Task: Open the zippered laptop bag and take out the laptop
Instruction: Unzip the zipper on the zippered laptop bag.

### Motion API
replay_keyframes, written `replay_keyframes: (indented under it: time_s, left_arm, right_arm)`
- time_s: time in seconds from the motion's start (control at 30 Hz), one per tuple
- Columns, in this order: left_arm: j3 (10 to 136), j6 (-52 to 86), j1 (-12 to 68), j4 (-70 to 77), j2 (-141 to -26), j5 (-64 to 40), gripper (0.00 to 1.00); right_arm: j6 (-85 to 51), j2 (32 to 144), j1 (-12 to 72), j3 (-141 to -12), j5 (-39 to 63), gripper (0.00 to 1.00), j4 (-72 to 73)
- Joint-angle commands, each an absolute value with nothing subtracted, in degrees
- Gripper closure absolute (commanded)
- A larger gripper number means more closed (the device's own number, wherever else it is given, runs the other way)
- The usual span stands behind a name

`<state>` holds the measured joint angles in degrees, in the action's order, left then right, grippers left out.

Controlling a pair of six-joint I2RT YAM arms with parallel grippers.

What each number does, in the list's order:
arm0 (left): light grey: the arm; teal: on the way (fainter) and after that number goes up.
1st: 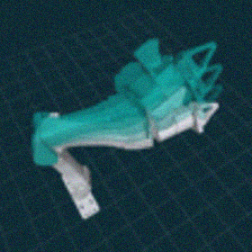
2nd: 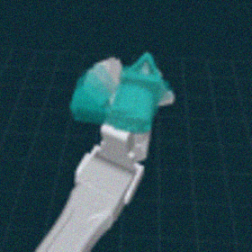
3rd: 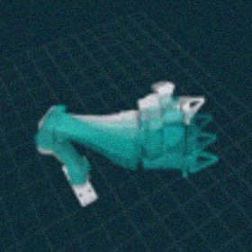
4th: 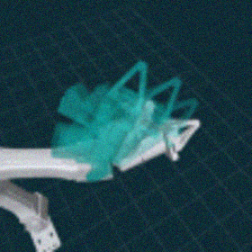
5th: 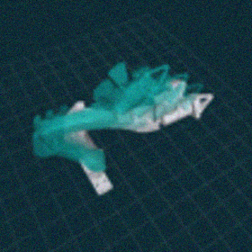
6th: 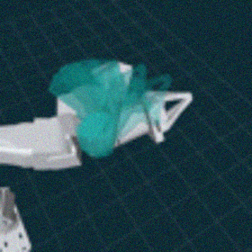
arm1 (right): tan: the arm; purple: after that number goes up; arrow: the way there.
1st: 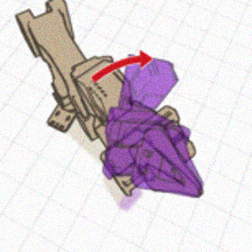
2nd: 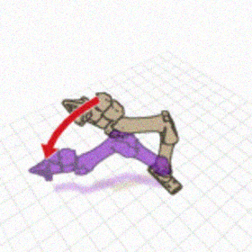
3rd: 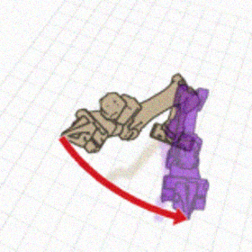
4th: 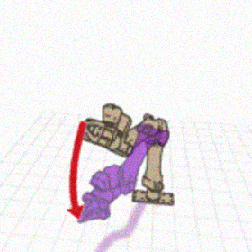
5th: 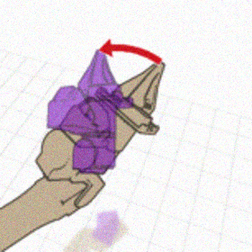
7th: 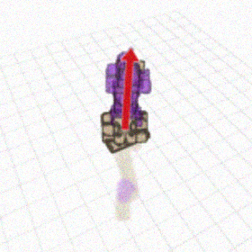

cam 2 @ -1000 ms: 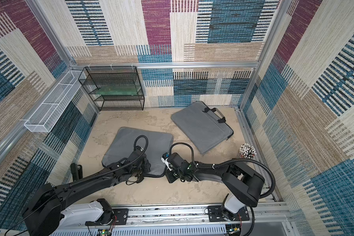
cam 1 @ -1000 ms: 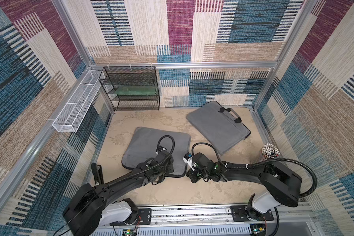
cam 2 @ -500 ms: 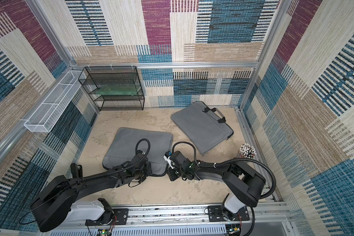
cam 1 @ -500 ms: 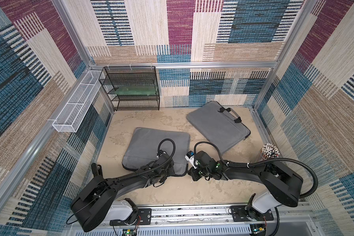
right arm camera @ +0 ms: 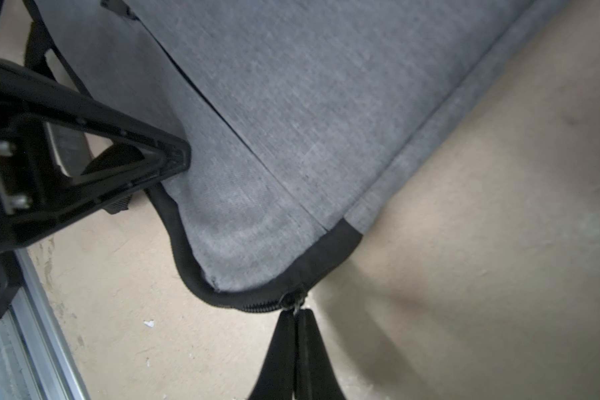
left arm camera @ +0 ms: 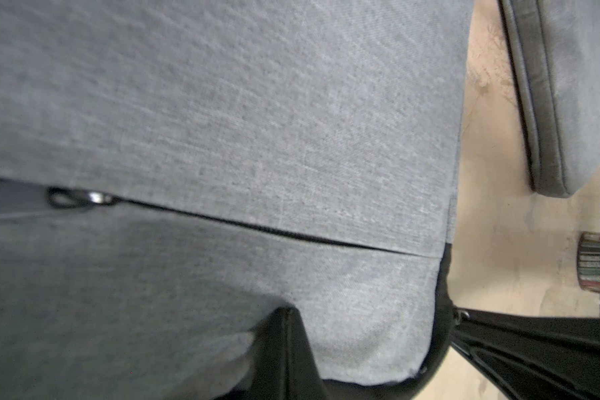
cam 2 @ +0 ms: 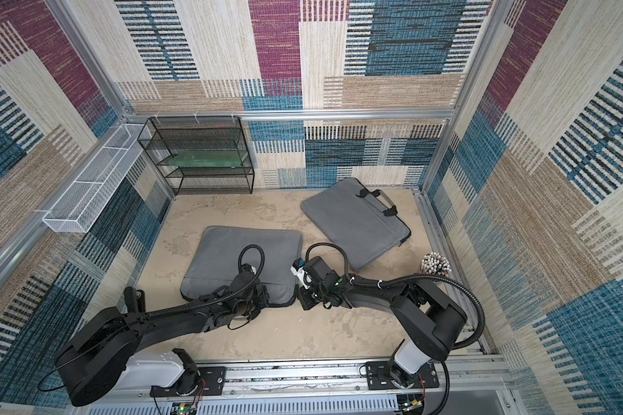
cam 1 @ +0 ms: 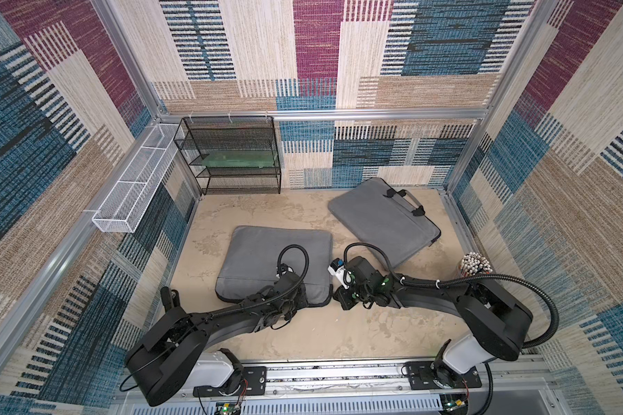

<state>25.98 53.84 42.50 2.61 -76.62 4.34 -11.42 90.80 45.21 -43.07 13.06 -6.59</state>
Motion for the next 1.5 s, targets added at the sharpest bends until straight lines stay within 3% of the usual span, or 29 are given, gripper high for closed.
replay_keyframes:
  time_s: [0.0,0.7,0.87,1.23,1.47]
  left_arm:
    - [24.4,54.8,42.4,-10.4,-77.1,4.5,1.00]
    - [23.8,53.0,41.7,-12.7,-72.1,5.3,1.00]
    - [27.3,48.2,41.6,-17.3,-69.1,7.3,0.79]
    - [31.0,41.9,41.6,-25.1,-62.3,10.1,0.50]
    - [34.6,34.1,41.7,-27.8,-63.8,9.4,0.31]
  right_arm:
    - [-7.4,92.1,43.9,-44.7,10.8,1.00,-8.4]
    - [-7.7,96.5,41.7,-51.5,6.6,1.00,-10.6]
    - [-8.2,98.0,40.9,-53.7,4.8,1.00,-9.9]
    - [-7.9,107.6,36.5,-67.9,1.9,1.00,-13.5]
    - [-8.4,111.7,33.8,-78.4,-0.2,0.77,-18.2]
